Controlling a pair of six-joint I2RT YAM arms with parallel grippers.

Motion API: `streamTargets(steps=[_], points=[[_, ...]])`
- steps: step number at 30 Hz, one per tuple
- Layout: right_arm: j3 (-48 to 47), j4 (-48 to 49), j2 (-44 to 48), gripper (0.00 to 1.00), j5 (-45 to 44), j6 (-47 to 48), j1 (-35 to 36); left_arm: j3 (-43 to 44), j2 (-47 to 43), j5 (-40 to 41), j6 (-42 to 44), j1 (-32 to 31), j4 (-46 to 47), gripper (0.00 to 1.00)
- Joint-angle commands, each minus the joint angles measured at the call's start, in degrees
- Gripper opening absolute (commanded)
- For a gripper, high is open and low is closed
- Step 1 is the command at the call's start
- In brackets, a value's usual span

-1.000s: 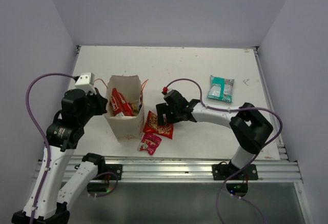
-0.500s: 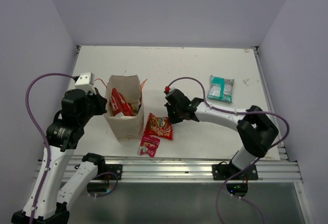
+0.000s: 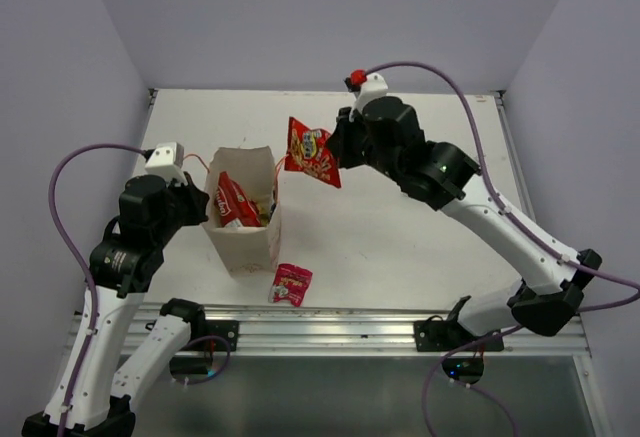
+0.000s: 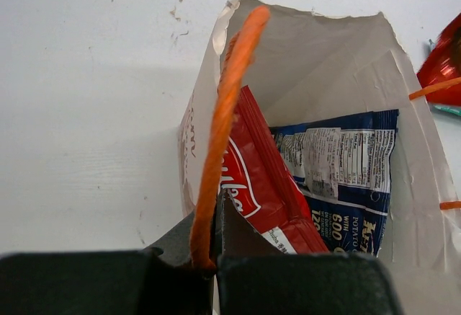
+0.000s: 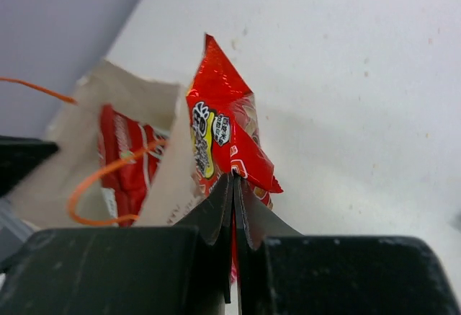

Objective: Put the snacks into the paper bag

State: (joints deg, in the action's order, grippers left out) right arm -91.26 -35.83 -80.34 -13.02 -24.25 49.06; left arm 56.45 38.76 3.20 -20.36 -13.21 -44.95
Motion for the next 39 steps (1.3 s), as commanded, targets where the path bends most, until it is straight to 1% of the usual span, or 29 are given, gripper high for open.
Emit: streamTargets(steps=[1,3,4,5,6,7,10,11,12,15,16,19,23,27,33,39], points=[[-13.09,-0.03,-0.6,0.0,-4.55,4.98,2.18,-0.02,-0.44,-1.35,0.5,-0.5,1.44,0.0],[-18.57,0.5,-4.1,0.0,-5.18,7.01,4.28,-0.11,-0.44,-1.44,0.32,-0.5,1.36,0.0],[-24.26,0.5,-5.61,0.0,-4.92,8.59,4.99,-0.11,-0.62,-1.53,0.41,-0.5,1.44,0.0],[-27.36,0.33,-7.27,0.0,-4.48,9.21,5.69,-0.11,-0.62,-1.53,0.32,-0.5,1.44,0.0],[-30.52,-0.72,-11.38,0.0,-3.0,10.18,6.83,-0.11,-0.71,-1.62,0.32,-0.5,1.36,0.0],[-36.47,-1.42,-13.34,0.0,-2.28,10.36,7.45,-0.19,-0.79,-1.62,0.32,-0.5,1.36,0.0],[-43.62,-3.01,-20.53,0.0,0.7,10.45,9.56,0.07,-0.97,-1.45,0.23,-0.5,1.18,0.0],[-44.17,-3.01,-21.61,0.0,1.06,10.28,10.17,-0.02,-1.06,-1.36,0.23,-0.5,1.09,0.0],[-44.26,-2.84,-22.4,0.0,1.32,9.58,11.22,0.24,-1.15,-1.27,0.23,-0.5,1.0,0.0],[-39.97,-1.0,-23.11,0.0,1.85,7.91,12.99,0.59,-1.41,-0.83,0.41,-0.5,0.74,0.0],[-36.3,-0.56,-22.33,0.0,1.85,7.47,13.17,0.68,-1.5,-0.74,0.5,-0.5,0.65,0.0],[-29.62,0.41,-20.39,0.0,1.15,6.23,13.78,0.77,-1.59,-0.57,0.58,-0.5,0.48,0.0],[-24.85,-2.03,-15.92,0.0,-2.35,6.06,13.96,0.6,-1.41,-0.65,0.67,-0.5,0.74,0.0],[-24.4,-5.73,-13.89,0.0,-5.87,7.37,14.4,-0.02,-1.23,-1.27,0.58,-0.59,1.09,0.0],[-25.72,-8.46,-13.79,0.0,-9.22,9.04,14.57,-0.37,-1.32,-1.36,0.5,-0.94,1.0,0.0],[-28.53,-10.39,-16.87,0.0,-7.56,10.19,14.57,-0.37,-1.32,-1.27,0.5,-0.85,1.0,0.0]])
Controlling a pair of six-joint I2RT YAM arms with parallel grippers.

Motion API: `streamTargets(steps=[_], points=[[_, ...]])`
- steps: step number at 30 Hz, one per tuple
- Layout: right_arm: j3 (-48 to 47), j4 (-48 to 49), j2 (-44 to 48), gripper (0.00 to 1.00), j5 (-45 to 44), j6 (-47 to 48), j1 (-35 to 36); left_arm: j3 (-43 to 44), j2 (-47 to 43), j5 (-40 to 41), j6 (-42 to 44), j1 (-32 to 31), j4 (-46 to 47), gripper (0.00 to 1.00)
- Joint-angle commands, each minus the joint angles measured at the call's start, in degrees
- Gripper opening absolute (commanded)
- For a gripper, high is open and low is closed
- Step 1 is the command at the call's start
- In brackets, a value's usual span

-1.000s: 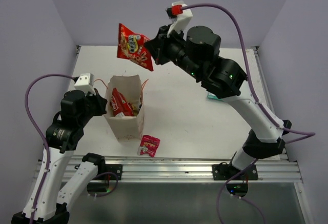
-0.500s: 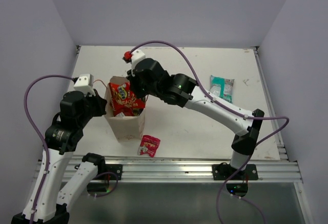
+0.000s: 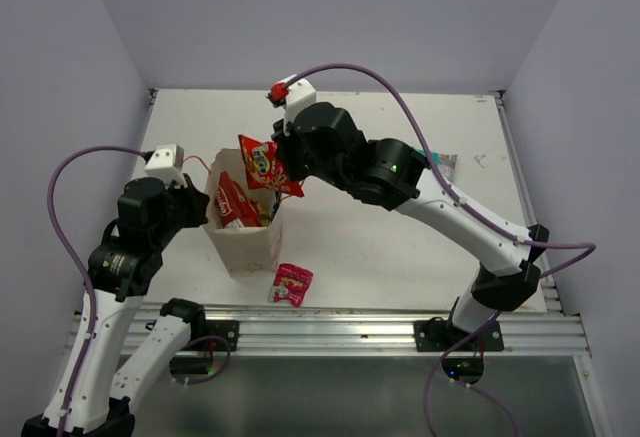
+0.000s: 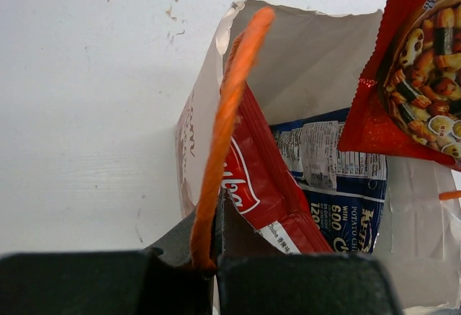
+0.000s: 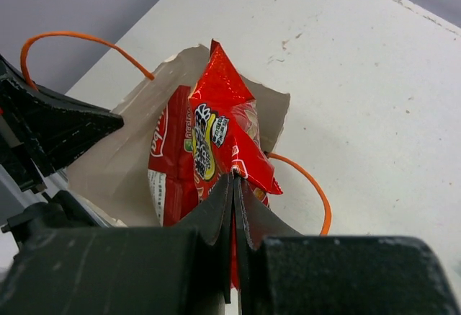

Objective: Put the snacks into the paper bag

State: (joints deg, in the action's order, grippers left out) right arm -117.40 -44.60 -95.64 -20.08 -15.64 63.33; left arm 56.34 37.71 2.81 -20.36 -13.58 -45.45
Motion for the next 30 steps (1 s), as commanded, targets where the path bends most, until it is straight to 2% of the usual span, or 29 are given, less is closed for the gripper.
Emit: streamTargets(steps=[1,12,13,14,16,17,19,21,23,24,25,27,28,30], points=[[-2.74,-1.63,-2.7,0.0,0.47,1.66,0.3,-0.26,-0.36,-0.61,0.58,-0.48,1.42,0.0],[-11.33,-6.02,-11.58,0.01,1.27,5.18,0.74,0.0,-1.24,0.53,0.94,-0.48,0.63,0.0],[-12.57,-6.46,-12.2,0.15,1.79,5.18,0.65,0.0,-1.15,0.44,1.02,-0.48,0.71,0.0],[-13.72,-6.73,-12.55,0.54,1.88,4.92,0.74,0.0,-1.06,0.36,1.02,-0.48,0.8,0.0],[-15.92,-6.55,-11.86,0.75,0.75,4.13,0.74,0.0,-0.89,0.36,1.2,-0.48,1.07,0.0],[-16.27,-5.34,-11.16,0.89,-0.48,4.13,0.57,0.18,-0.8,0.36,1.2,-0.48,1.15,0.0],[-15.93,-4.18,-7.82,0.94,-3.12,4.74,-0.48,0.26,-0.71,0.36,1.29,-0.48,1.33,0.0],[-12.09,-3.39,-3.27,0.95,-2.96,3.34,-5.83,0.44,-0.71,0.36,1.37,-0.48,1.59,0.0],[-6.03,-1.55,0.96,0.96,1.34,-0.16,-16.09,0.7,-0.71,0.53,1.46,-0.57,1.77,0.0],[2.36,0.02,2.98,0.98,3.09,-0.7,-19.96,0.88,-0.71,0.79,1.55,-0.57,1.68,0.0],[6.71,3.43,6.83,0.99,6.07,-0.8,-27.05,1.23,-0.71,0.97,1.73,-0.48,1.68,0.0],[16.53,5.74,8.53,0.99,7.5,0.52,-32.89,1.41,-0.71,1.41,2.08,-0.48,1.68,0.0],[18.77,6.8,8.19,0.99,8.73,0.96,-37.88,1.84,-0.63,1.58,2.25,-0.48,1.59,0.0],[23.7,7.94,6.61,0.99,9.88,1.66,-41.43,2.28,-0.71,2.29,2.26,-0.48,1.24,0.0]])
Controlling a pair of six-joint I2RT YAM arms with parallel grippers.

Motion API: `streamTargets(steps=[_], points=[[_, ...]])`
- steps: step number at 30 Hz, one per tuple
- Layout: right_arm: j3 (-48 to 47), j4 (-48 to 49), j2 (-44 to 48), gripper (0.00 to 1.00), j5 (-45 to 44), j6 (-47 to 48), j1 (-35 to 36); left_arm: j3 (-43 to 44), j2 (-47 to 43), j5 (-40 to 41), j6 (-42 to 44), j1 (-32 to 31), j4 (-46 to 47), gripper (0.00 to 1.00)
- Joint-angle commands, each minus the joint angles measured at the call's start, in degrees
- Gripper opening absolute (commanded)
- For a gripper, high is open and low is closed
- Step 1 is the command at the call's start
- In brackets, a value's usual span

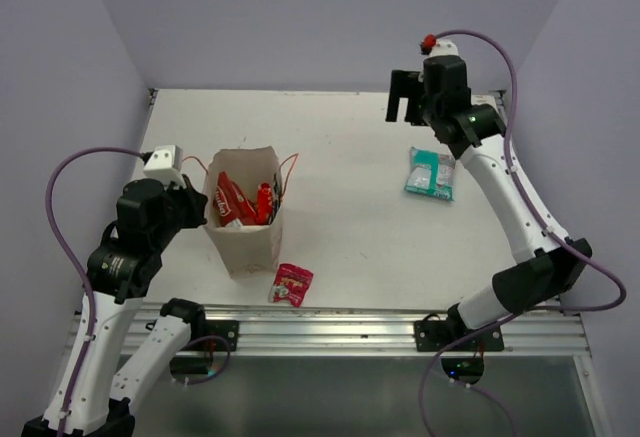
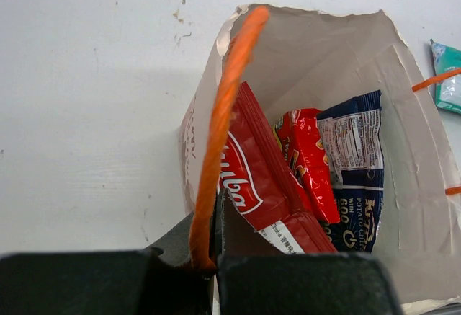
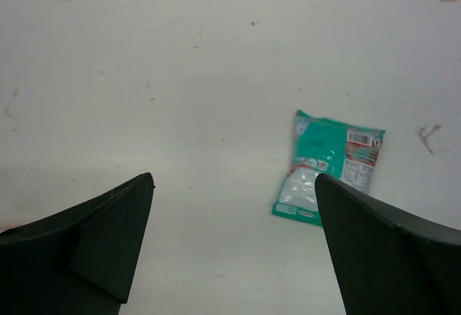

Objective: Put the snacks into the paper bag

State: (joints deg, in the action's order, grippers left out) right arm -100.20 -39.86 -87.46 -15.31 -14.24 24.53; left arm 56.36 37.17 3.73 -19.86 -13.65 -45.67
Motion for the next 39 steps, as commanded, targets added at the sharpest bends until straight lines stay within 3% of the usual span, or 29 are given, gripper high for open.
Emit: streamTargets(steps=[1,11,20,23,26,30,35,39], points=[[7.73,4.42,-3.83,0.99,5.29,0.44,-5.09,2.7,-0.17,1.63,1.75,-0.5,1.37,0.0],[10.12,8.39,-22.12,0.99,3.71,1.06,-12.49,3.85,-1.48,5.41,-0.79,-0.41,-1.52,0.0],[12.4,8.22,-28.72,0.97,1.51,1.85,-15.57,4.73,-2.54,7.61,-2.91,-0.41,-3.9,0.0],[13.97,7.34,-30.49,0.72,2.21,1.67,-15.92,4.81,-2.19,7.52,-3.34,-0.41,-3.73,0.0],[16.34,7.34,-30.58,0.28,3.36,1.67,-16.18,4.38,-2.01,7.09,-3.52,-0.41,-3.29,0.0],[18.64,6.9,-27.51,0.0,5.28,2.37,-16.18,3.5,-1.92,6.21,-3.52,-0.41,-2.67,0.0],[21.37,9.1,-12.34,0.0,14.85,4.04,-14.87,2.88,-2.1,5.15,-3.43,-0.41,-2.49,0.0],[13.13,2.17,-5.97,0.0,22.77,4.75,-5.48,2.53,-2.19,4.8,-3.0,-0.41,-2.67,0.0]])
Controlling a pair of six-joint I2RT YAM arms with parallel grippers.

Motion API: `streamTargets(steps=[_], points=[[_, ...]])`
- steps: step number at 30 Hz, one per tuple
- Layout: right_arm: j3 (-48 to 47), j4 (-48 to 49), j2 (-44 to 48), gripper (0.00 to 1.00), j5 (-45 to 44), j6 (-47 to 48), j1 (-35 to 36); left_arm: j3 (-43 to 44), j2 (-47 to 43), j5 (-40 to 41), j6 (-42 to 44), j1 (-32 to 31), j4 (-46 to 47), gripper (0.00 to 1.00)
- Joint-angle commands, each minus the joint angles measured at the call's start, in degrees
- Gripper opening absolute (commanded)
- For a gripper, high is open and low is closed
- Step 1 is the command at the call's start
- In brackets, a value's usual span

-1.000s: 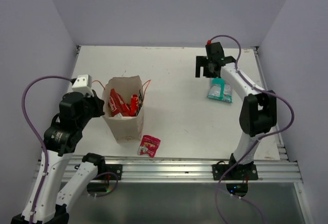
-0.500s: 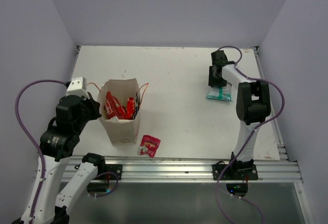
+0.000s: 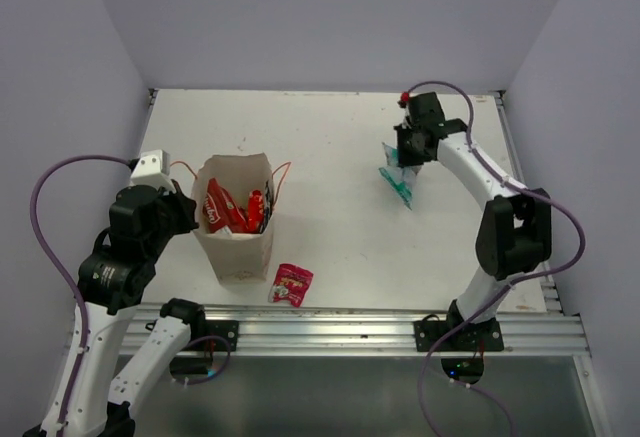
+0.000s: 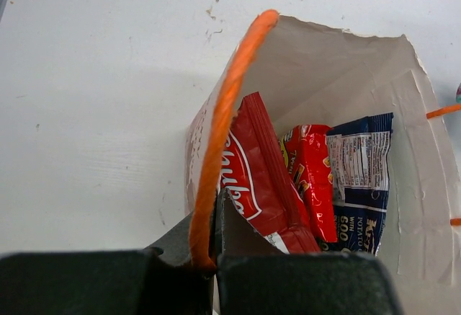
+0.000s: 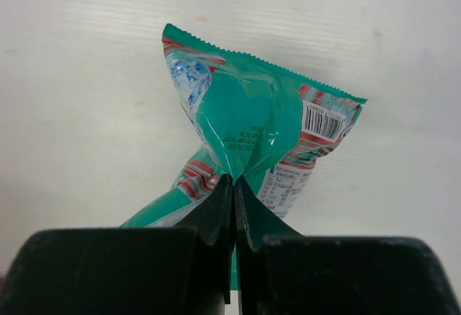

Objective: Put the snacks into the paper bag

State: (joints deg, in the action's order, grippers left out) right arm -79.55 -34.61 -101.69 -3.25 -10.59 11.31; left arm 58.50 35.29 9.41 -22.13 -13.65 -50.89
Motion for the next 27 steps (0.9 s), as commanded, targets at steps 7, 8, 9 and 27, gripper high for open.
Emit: streamTargets(steps=[7,8,9,27], points=[[-32.9,-5.91,6.77,0.0,18.62,-6.8,27.17,0.47,-0.48,-1.59,0.86,-0.41,2.47,0.0],[-35.74,-5.65,5.9,0.0,19.41,-7.68,30.75,0.04,-0.48,-2.02,0.95,-0.41,2.47,0.0],[-38.55,-5.21,3.54,0.0,20.37,-9.0,32.53,-0.05,-0.57,-2.29,0.95,-0.41,2.64,0.0],[-43.68,-3.8,-6.34,0.0,17.4,-11.65,48.63,-1.63,-3.56,-5.01,1.56,-0.41,2.64,0.0]])
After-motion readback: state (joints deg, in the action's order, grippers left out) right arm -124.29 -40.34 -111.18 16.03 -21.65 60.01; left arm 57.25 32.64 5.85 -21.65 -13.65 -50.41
